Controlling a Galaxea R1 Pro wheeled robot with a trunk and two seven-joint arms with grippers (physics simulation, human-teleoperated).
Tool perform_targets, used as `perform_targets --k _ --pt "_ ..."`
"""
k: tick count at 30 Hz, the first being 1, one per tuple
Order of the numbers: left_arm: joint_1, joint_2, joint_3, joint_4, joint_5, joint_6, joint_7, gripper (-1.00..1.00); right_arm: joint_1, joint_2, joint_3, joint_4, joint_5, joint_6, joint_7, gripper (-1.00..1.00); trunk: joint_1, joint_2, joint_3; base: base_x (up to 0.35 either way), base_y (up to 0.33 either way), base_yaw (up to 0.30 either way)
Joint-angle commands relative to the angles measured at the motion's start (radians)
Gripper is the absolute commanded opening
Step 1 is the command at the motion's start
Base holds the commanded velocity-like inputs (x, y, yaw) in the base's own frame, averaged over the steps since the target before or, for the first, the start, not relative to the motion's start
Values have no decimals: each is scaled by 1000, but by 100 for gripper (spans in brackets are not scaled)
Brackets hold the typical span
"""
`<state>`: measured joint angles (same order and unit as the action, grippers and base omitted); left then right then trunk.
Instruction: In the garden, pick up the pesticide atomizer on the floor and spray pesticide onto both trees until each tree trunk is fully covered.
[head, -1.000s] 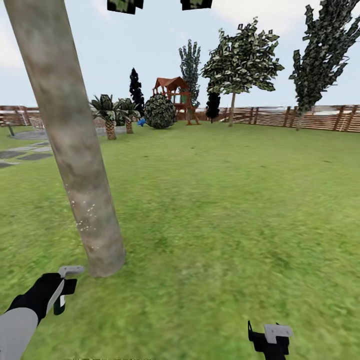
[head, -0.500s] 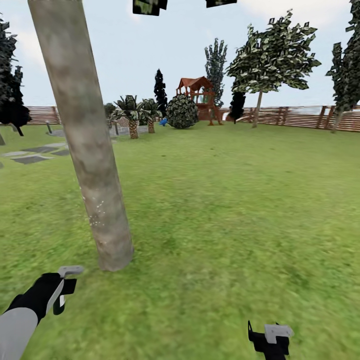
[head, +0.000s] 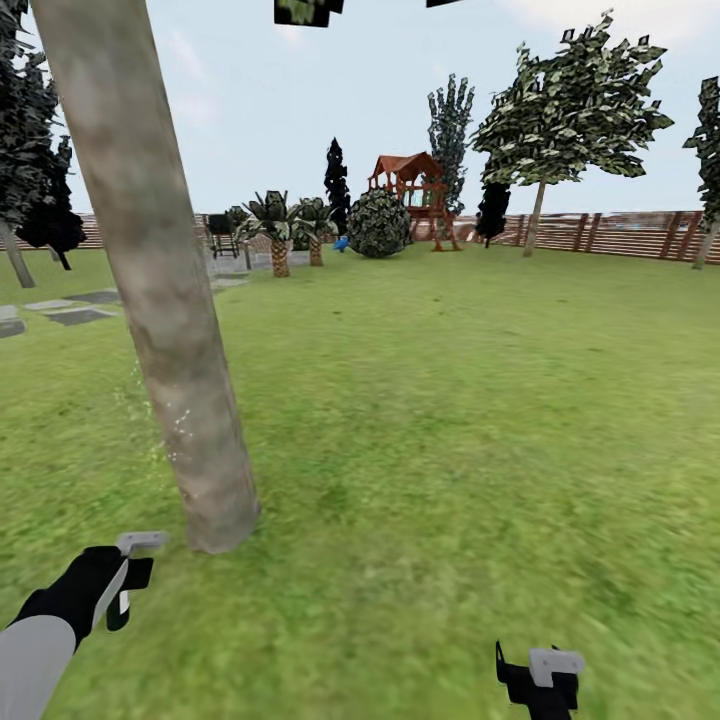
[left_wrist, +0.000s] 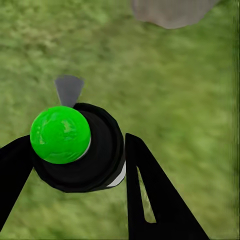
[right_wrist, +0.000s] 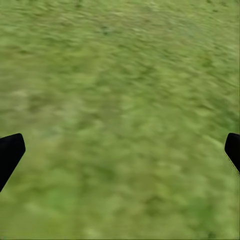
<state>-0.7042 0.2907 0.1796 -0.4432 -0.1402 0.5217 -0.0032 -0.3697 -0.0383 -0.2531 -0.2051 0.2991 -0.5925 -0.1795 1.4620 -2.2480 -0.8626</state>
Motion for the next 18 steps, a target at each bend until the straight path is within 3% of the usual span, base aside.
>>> perform_targets --k 1,9,18 --pt "0 0 0 0 -1 0 0 -100 0 0 0 0 0 0 0 100 0 0 0 274 -167 0" --pt "0 -2 0 0 0 0 0 -100 0 0 0 1 0 0 0 100 0 0 0 274 -167 14" --pt "0 -2 0 0 1 0 0 -100 0 0 0 0 0 0 0 100 0 0 0 274 -167 253"
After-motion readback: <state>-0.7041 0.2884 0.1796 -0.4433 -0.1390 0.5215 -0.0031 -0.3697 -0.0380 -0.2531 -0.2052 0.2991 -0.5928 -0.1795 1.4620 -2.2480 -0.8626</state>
